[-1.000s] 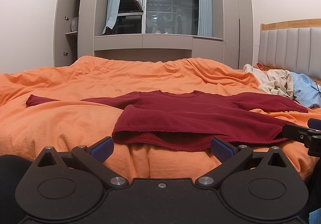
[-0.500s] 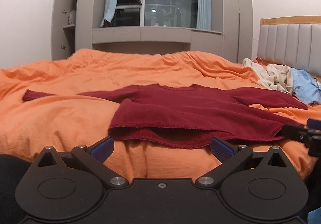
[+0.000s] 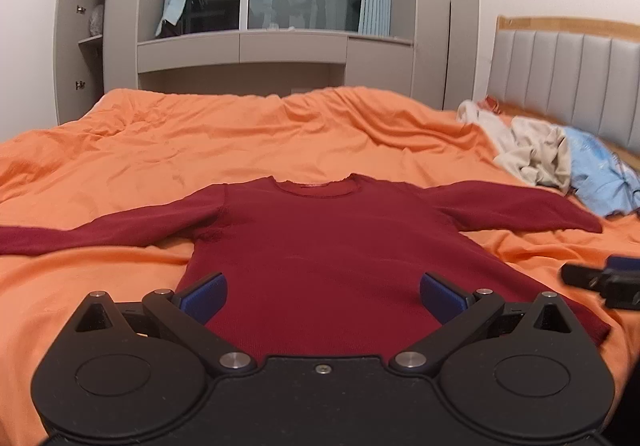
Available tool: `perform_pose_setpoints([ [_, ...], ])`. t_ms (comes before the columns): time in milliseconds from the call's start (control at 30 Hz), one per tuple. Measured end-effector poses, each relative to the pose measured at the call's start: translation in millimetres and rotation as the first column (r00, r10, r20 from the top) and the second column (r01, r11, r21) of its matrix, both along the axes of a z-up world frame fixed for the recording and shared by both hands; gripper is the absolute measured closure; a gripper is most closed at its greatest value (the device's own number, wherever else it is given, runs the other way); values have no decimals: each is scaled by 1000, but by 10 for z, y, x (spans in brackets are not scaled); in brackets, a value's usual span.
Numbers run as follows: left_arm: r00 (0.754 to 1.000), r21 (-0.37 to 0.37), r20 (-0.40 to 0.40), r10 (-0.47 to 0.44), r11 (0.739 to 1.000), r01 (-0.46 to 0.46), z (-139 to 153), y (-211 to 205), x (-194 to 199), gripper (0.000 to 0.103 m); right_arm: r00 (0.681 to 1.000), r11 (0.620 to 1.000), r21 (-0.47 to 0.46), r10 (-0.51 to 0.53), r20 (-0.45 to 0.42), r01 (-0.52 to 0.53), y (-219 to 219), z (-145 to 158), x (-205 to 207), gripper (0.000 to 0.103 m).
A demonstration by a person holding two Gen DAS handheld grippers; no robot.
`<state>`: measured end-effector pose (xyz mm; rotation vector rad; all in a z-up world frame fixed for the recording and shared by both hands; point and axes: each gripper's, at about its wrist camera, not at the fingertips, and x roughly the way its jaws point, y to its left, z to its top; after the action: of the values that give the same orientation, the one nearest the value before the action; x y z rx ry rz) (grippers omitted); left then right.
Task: Fold small clothes
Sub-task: 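Grasp the cuff of one dark red sleeve with the right gripper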
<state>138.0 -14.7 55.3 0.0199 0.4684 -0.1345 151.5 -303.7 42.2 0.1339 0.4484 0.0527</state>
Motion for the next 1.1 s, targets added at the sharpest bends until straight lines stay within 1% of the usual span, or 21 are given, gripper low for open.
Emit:
perform_pose_setpoints([
  [133,999,17,-44,-6,1000,7,25,-47,395,1,1000,1000,-21,-17,9,17,-84,47,315,0],
  [233,997,12,-68,-20,1000,21,-4,-64,650,1,1000,999,-41,-29,13,29,-171,60,563,0],
  [333,996,6,-83,-36,999,36,-54,-83,909,1,999,998,-42,-46,7,46,-297,50,850,0],
  [433,995,8,-89,-46,999,47,-121,-89,1116,1,998,998,-40,-55,15,56,-437,-25,1108,0],
  [500,994,18,-99,-45,999,47,-187,-95,1246,1,998,997,-59,-47,46,50,-540,-129,1275,0],
  [533,994,24,-104,-43,999,45,-227,-92,1302,1,998,996,-65,-56,32,58,-582,-167,1337,0],
  [600,993,40,-115,-39,998,43,-312,-81,1382,1,997,996,-36,-76,27,77,-724,-240,1474,0],
  [700,989,93,-147,-33,995,47,-443,-85,1439,1,989,989,11,-148,4,148,-999,-347,1647,0],
  [733,987,106,-157,-29,993,46,-475,-86,1441,0,985,984,35,-174,-10,174,-1095,-382,1694,0],
  [800,985,106,-171,-19,994,37,-520,-62,1434,1,972,967,104,-230,-54,234,-1331,-477,1767,0],
  [900,983,84,-182,-7,996,23,-544,-13,1415,1,941,924,189,-313,-131,334,-1699,-648,1868,0],
  [1033,983,59,-185,2,998,9,-545,39,1406,1,886,872,169,-438,-151,460,-2065,-781,1911,0],
  [1100,982,58,-190,5,998,6,-544,28,1412,1,863,841,199,-477,-169,504,-2248,-859,1931,0],
])
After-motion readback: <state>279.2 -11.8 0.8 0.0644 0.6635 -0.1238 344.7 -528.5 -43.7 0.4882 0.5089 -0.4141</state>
